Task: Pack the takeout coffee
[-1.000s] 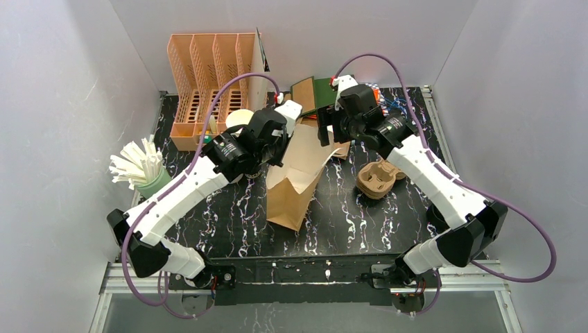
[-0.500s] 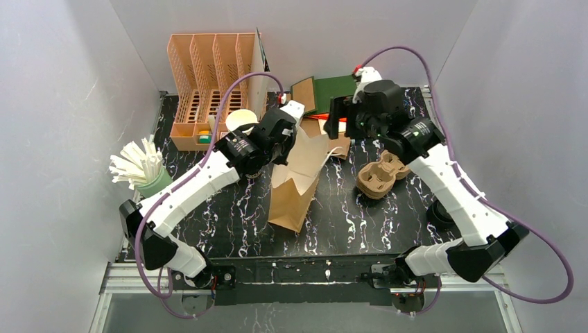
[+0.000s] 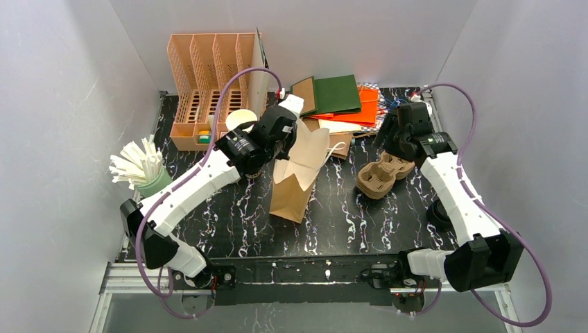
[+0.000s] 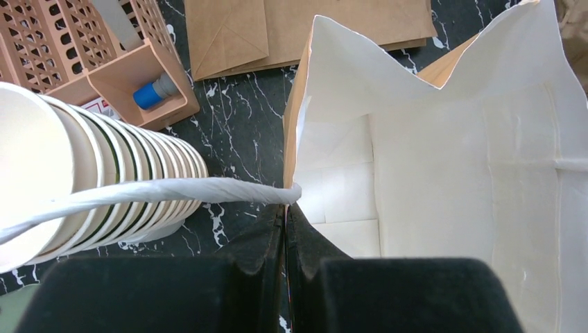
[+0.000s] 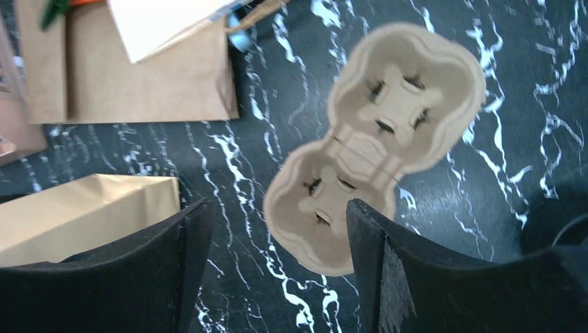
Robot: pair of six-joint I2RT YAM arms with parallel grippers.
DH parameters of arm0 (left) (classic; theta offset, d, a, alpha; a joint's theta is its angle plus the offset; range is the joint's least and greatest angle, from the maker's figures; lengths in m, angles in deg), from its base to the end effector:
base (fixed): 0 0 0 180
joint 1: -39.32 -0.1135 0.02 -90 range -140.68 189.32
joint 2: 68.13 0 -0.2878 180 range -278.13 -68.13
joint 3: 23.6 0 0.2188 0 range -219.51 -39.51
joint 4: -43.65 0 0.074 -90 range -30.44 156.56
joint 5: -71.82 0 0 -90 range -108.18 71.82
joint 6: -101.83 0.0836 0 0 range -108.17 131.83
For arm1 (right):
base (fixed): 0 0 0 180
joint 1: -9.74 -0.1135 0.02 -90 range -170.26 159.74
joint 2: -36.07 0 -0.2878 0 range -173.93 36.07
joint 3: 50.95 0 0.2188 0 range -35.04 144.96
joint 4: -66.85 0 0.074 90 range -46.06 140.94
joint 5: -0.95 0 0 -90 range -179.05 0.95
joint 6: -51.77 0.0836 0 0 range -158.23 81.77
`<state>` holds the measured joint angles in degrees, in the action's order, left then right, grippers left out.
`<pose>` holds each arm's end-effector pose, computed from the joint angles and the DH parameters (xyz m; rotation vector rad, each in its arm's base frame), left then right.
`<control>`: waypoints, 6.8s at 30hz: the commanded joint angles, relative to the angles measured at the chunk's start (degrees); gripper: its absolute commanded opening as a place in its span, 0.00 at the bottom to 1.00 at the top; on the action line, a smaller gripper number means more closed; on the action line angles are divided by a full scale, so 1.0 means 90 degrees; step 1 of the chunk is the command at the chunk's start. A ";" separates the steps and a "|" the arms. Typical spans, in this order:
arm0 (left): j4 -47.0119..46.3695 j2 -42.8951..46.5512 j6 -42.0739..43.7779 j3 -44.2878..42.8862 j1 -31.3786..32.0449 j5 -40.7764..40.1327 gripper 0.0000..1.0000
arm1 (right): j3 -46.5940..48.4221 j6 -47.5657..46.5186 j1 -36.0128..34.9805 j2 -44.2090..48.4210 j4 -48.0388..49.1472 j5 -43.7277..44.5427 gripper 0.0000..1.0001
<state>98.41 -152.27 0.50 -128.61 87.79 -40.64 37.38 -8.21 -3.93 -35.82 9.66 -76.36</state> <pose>0.2365 -0.2188 0.3934 0.4596 2.0679 -0.1971 0.2553 0.0432 0.3474 0.4359 2.2233 0.1524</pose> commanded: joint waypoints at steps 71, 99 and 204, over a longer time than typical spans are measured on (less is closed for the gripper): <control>-0.0041 0.0395 0.0639 -0.1523 -0.0014 0.1579 0.78 | -0.1671 0.0521 0.1087 -0.0250 0.1052 -0.1769 0.09; -0.0161 -0.0868 0.0598 -0.2075 -0.0014 0.2118 0.00 | -0.2037 -0.0830 0.0393 0.0253 0.1407 -0.1462 0.95; -0.0658 0.2846 -0.1439 0.1924 0.0289 0.3268 0.63 | -0.1337 -0.0007 -0.0483 -0.0605 0.0076 0.0327 0.79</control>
<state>97.45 -127.77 -7.39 -117.23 90.26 -15.43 22.37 -5.60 -8.28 -39.10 13.07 -73.87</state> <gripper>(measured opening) 0.652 0.819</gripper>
